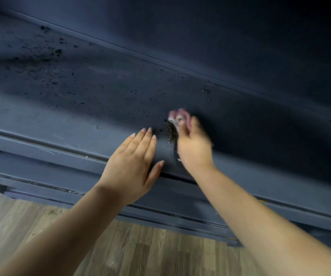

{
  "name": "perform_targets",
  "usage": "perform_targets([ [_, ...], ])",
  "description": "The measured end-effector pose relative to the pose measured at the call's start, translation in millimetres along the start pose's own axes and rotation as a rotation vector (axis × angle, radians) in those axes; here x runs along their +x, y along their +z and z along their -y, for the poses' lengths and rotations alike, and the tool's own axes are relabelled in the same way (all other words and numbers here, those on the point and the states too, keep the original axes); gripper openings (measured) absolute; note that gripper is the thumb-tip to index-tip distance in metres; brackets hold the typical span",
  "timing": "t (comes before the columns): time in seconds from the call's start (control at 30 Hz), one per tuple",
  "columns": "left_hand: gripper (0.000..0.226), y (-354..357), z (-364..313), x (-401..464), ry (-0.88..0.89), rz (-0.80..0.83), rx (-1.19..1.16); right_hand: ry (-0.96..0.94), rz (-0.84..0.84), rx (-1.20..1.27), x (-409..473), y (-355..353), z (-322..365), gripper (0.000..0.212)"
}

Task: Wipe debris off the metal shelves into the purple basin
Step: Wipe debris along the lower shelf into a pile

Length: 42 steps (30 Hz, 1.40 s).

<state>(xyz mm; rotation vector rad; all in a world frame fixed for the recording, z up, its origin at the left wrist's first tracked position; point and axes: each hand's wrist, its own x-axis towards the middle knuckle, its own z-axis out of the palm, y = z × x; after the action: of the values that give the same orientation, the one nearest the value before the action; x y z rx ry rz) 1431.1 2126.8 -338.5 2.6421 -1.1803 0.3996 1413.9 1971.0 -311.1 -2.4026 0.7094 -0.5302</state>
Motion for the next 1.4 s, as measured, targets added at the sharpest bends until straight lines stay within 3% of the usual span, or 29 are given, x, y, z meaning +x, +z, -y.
perform_targets([
  [0.13, 0.064, -6, 24, 1, 0.027, -0.007, 0.02, 0.244, -0.17, -0.083, 16, -39, -56, 0.036],
  [0.2, 0.066, -7, 32, 1, -0.019, 0.0, 0.03, 0.359, -0.166, -0.18, 24, -49, -68, 0.045],
  [0.3, 0.066, -2, 32, 1, -0.054, 0.016, -0.005, 0.283, -0.054, -0.3, 25, -40, -55, 0.039],
  [0.5, 0.065, -1, 31, 1, -0.055, -0.005, -0.046, 0.011, 0.074, -0.275, 15, 11, 12, 0.035],
  [0.6, 0.066, 0, 32, 1, -0.057, 0.006, -0.056, -0.058, 0.114, -0.105, 5, 27, 40, 0.032],
  [0.73, 0.067, 1, 32, 2, -0.057, 0.011, -0.047, 0.109, 0.265, 0.278, 6, 11, 45, 0.027],
  [0.8, 0.067, 1, 32, 2, -0.056, 0.016, -0.04, 0.105, 0.233, 0.302, 6, -4, 33, 0.022],
  [0.9, 0.067, 1, 32, 2, -0.066, 0.019, -0.037, 0.077, 0.043, 0.127, 24, -29, 1, 0.016],
  [0.97, 0.067, 1, 31, 2, -0.07, 0.015, -0.036, 0.126, -0.079, -0.051, 47, -45, -27, 0.028],
  [1.1, 0.066, 0, 31, 2, -0.066, 0.003, -0.016, 0.327, -0.004, -0.266, 82, -50, -60, 0.04],
  [1.2, 0.066, 0, 30, 2, -0.062, 0.014, -0.012, 0.142, 0.064, -0.334, 87, -34, -49, 0.038],
  [1.4, 0.065, 0, 32, 2, -0.041, 0.021, 0.035, -0.254, 0.256, -0.181, 62, 11, 7, 0.028],
])
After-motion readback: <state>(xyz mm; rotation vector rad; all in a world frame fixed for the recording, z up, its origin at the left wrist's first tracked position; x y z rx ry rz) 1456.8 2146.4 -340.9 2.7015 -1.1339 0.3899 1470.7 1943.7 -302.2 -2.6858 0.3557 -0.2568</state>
